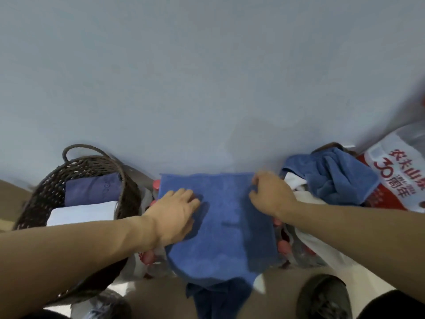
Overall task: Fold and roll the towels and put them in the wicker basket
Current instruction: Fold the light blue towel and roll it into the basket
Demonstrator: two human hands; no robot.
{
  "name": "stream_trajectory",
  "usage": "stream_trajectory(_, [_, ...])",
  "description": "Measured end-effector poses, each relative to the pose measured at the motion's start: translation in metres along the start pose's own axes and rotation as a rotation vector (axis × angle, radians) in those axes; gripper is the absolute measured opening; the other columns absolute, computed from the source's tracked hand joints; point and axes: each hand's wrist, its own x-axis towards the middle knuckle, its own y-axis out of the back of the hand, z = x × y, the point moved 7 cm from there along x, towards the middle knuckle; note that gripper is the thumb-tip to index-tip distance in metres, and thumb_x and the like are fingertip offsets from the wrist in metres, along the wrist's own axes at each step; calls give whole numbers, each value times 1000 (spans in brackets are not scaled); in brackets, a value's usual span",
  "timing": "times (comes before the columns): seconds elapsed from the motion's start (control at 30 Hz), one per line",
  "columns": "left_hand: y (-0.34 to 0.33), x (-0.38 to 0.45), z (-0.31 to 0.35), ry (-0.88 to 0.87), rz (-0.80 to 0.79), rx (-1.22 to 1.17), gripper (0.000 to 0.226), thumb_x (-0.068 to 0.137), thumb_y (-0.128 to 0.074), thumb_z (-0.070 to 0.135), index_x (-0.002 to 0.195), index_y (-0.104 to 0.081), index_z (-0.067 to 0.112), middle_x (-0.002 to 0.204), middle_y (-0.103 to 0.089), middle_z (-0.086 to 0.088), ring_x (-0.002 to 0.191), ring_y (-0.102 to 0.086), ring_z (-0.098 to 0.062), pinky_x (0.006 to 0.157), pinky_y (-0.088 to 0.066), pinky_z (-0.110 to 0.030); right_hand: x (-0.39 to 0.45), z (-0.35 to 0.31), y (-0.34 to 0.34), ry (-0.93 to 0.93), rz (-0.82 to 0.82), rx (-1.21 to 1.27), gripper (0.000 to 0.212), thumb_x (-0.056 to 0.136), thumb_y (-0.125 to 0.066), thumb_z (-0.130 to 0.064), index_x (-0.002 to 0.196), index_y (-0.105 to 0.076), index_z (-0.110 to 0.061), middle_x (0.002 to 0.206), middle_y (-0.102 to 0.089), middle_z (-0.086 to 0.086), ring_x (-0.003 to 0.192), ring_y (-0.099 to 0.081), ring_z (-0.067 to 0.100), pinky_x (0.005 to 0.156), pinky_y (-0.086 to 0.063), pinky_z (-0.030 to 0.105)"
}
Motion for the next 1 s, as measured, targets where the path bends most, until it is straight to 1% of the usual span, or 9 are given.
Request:
stream_trajectory(0.1, [-21, -23, 24, 68, -184, -83, 37, 91, -49, 42, 119, -49, 19, 123, -47, -4, 114, -48, -26, 95, -39, -41, -29, -18, -17, 227, -154, -13, 11, 83, -56, -17, 94, -57, -21, 104, -57, 4, 97, -59, 26, 89, -48, 37])
stream_trajectory(0.17, [-34, -34, 20, 256, -180, -142, 41, 91, -50, 41, 123, -44, 16, 125, -49, -6, 115, -51, -27, 96, -41, -40, -47, -21, -32, 343, -264, -98, 25, 86, -59, -21, 112, -58, -18, 115, -50, 6, 106, -54, 26, 94, -45, 37])
stream_trajectory(0.23, [-49, -51, 9, 506, -157, -314, 49, 94, -51, 44, 127, -38, 11, 124, -54, -9, 112, -56, -27, 93, -46, -37, -57, -16, -42, 377, -351, -231, 46, 88, -60, -29, 130, -50, -15, 127, -39, 7, 117, -44, 27, 101, -41, 38])
stream_trajectory(0.3, [-67, -71, 1, 750, -68, -555, 62, 92, -58, 47, 132, -34, 6, 121, -59, -10, 108, -60, -26, 87, -48, -33, -57, -9, -44, 366, -361, -304, 51, 88, -60, -33, 132, -45, -11, 131, -35, 9, 120, -40, 28, 103, -40, 40])
stream_trajectory(0.4, [-83, -94, 7, 947, 115, -780, 52, 84, -69, 45, 116, -53, 8, 102, -67, -7, 92, -66, -24, 76, -51, -31, -52, -4, -42, 322, -341, -334, 47, 89, -58, -31, 128, -44, -8, 133, -33, 12, 123, -38, 30, 105, -37, 38])
stream_trajectory(0.5, [-89, -101, 25, 994, 230, -874, 26, 82, -73, 36, 75, -62, 14, 67, -64, 6, 62, -61, -9, 53, -43, -23, -50, -7, -43, 265, -359, -381, 49, 90, -55, -31, 129, -40, -6, 136, -31, 18, 125, -35, 34, 106, -33, 37])
stream_trajectory(0.7, [-82, -96, 36, 1014, 509, -1183, 20, 80, -74, 16, 68, -58, 17, 62, -65, 3, 58, -60, -6, 49, -38, -17, -41, -38, -35, 198, -313, -370, 41, 88, -56, -23, 123, -46, -5, 130, -39, 16, 124, -38, 35, 100, -40, 40])
stream_trajectory(0.87, [-79, -97, 33, 1009, 712, -1379, 22, 76, -70, 4, 66, -50, 7, 60, -56, -5, 57, -51, -20, 59, -46, -32, -30, -104, -38, 457, -214, -162, 28, 90, -55, -16, 117, -59, -20, 123, -51, 6, 117, -44, 29, 103, -38, 38])
stream_trajectory(1.0, [-86, -85, 28, 932, 724, -1647, 31, 77, -68, -6, 63, -46, 11, 55, -45, 2, 53, -39, -10, 52, -37, -19, -14, -144, -64, 540, -309, -105, 40, 97, -54, -22, 137, -53, -20, 142, -44, 4, 131, -36, 28, 112, -30, 40])
